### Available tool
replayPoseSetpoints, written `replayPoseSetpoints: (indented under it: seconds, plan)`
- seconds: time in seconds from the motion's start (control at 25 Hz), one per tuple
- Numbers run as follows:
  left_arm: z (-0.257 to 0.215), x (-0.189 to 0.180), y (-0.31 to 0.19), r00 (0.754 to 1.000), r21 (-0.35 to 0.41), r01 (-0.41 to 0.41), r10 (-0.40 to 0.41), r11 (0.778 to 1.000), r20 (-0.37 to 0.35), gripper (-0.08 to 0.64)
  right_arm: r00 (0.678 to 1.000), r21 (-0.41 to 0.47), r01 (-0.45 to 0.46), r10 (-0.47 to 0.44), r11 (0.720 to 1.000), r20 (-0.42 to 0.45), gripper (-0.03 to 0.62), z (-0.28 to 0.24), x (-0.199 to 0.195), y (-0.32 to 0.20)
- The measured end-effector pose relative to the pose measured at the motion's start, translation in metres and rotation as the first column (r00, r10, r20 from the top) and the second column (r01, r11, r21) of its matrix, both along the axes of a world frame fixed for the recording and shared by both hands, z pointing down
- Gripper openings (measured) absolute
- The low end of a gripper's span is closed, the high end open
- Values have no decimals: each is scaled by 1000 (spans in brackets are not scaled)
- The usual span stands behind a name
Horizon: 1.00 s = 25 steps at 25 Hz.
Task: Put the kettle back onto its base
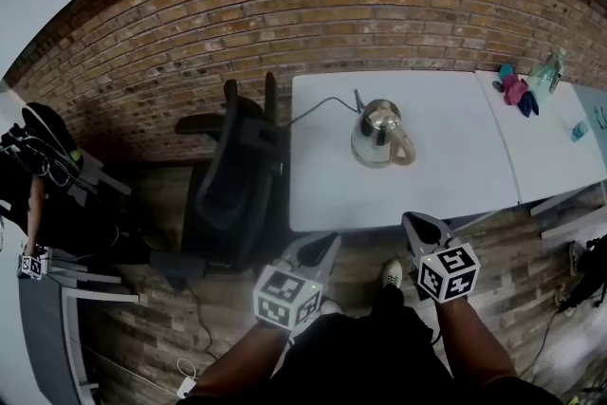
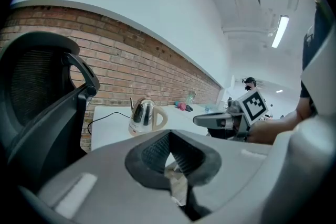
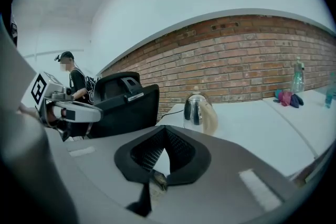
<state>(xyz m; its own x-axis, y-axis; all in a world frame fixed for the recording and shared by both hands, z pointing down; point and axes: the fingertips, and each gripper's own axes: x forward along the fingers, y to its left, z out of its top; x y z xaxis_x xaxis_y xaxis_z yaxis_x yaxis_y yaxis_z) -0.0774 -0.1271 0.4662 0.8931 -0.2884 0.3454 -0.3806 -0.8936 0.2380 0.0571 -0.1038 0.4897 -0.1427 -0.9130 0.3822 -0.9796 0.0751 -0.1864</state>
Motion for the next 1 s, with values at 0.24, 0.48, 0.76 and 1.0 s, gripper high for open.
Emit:
replayPoseSetpoints:
  seconds: [0.24, 0.48, 0.76, 1.0]
  plan:
    - [-5, -3, 12, 998, -4, -49, 49, 999, -34, 0, 999, 35, -49, 49, 998, -4, 25, -18, -20, 35]
    - [-9, 2, 23, 995, -1, -89, 89, 996, -46, 1, 998, 58, -65, 66, 996, -14, 25, -38, -24, 58]
    - [-22, 6, 38, 996, 19, -53, 54, 998, -68, 0, 1000, 80, -6, 8, 997, -27, 25, -48, -24, 70]
    - [-30, 16, 52, 998, 32, 6, -4, 999, -68, 0, 998, 87, 57, -54, 995, -40, 25, -54, -9, 77]
